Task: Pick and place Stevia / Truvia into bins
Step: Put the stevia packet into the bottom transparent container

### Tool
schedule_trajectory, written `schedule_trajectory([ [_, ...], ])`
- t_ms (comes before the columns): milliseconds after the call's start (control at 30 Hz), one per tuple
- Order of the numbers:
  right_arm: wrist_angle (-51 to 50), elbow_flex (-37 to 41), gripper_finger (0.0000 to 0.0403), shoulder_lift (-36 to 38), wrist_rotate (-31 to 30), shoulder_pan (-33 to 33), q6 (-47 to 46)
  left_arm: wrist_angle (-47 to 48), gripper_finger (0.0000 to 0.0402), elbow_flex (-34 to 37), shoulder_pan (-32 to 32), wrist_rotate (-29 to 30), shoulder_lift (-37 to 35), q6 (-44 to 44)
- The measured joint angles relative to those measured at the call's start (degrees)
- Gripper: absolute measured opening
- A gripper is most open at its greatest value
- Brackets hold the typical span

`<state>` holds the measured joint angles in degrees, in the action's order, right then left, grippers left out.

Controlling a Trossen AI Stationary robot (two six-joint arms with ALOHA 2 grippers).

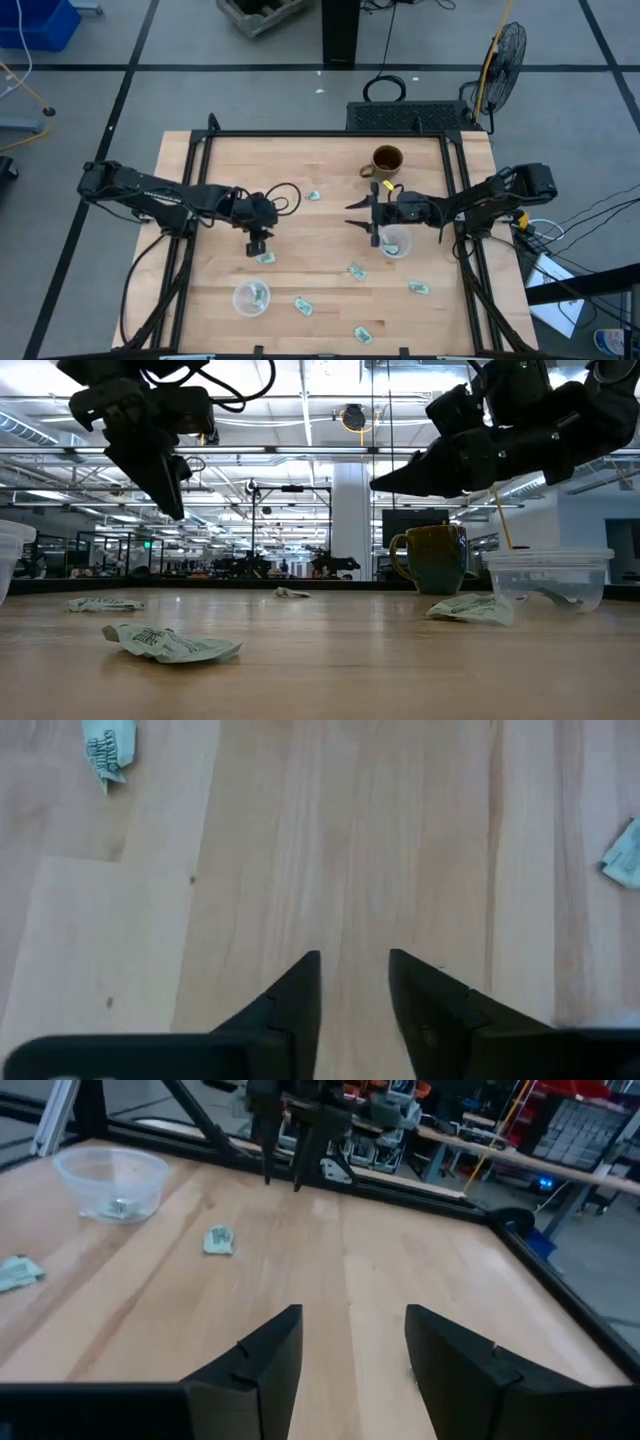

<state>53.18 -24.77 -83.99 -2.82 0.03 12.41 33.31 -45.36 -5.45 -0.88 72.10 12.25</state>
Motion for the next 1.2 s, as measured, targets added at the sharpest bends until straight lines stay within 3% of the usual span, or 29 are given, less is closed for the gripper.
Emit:
schedule_trajectory([
  [200,2.2,0.0,0.0171,0.0,0.0,0.0,2.4,0.1,0.0185,0.0,-2.0,-1.1,4.9,0.3],
  [367,3.0,0.0,0.0171,0.0,0.0,-0.1,3.4,-0.1,0.0185,0.0,-3.2,-2.2,10.4,-1.3],
  [667,3.6,0.0,0.0171,0.0,0.0,-0.1,3.9,-2.1,0.0145,0.0,-5.2,-5.6,18.5,-1.1],
  [933,3.6,0.0,0.0171,0.0,0.0,-0.1,3.9,-2.6,0.012,-0.2,-5.6,-5.2,20.2,-1.8],
  [1200,3.6,0.0,0.0171,0.0,0.0,-0.1,4.8,-2.8,0.0011,-0.1,-5.6,-4.9,20.3,-4.5],
])
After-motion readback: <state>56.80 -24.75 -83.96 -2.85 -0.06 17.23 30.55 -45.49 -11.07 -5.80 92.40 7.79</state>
